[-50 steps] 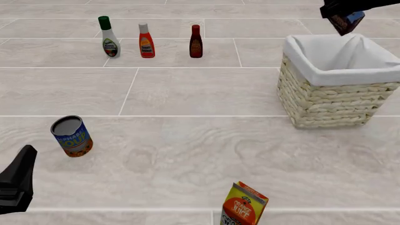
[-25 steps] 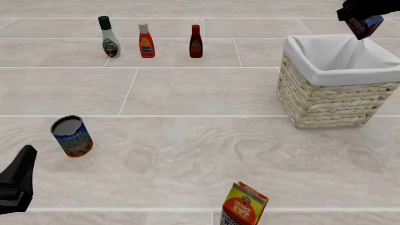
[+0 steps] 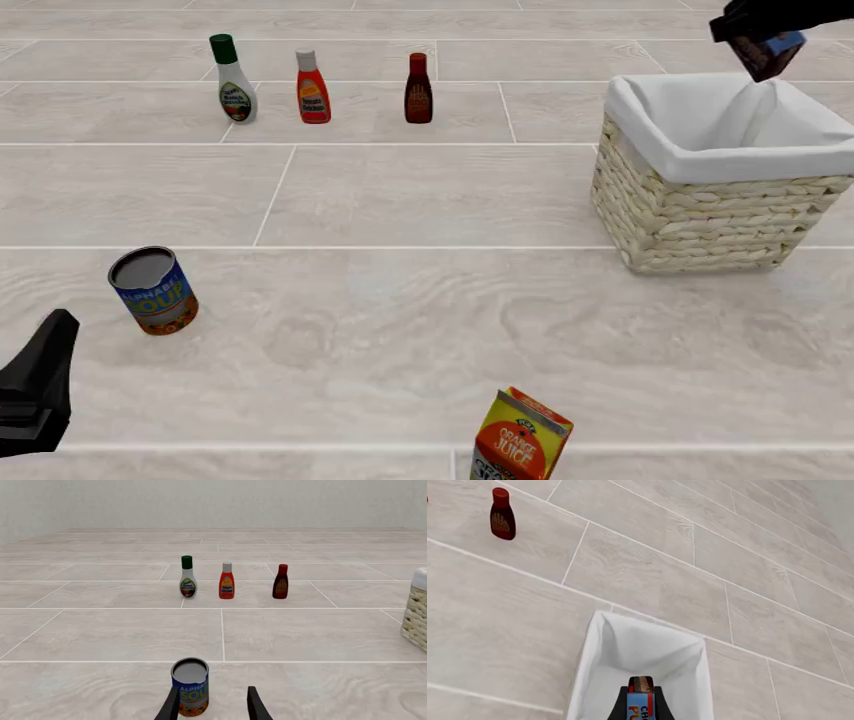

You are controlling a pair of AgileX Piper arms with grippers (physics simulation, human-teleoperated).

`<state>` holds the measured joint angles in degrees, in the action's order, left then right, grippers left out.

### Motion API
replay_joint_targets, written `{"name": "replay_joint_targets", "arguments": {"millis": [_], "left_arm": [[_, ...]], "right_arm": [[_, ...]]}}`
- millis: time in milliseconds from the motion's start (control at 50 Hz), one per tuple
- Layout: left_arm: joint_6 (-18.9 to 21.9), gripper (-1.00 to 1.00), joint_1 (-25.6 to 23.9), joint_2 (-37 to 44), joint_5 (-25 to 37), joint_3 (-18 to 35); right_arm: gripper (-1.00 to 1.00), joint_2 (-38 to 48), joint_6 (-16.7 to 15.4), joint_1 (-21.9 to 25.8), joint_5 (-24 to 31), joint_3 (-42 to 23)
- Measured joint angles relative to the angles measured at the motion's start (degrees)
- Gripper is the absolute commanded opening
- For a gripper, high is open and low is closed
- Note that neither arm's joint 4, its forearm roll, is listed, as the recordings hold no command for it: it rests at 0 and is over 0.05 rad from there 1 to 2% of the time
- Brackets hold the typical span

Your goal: Pick the chocolate pudding and place it in the basket.

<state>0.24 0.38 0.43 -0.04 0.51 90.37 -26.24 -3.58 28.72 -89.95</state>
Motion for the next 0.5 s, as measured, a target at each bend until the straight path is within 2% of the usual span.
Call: {"name": "replay_joint_targets", "arguments": {"millis": [500], "left_arm": [[0.00,1.00,0.00,0.00,0.00,0.00]], "right_arm": [[-1.00,8.36,0.33,-0.18,-1.58,-5.13]]}}
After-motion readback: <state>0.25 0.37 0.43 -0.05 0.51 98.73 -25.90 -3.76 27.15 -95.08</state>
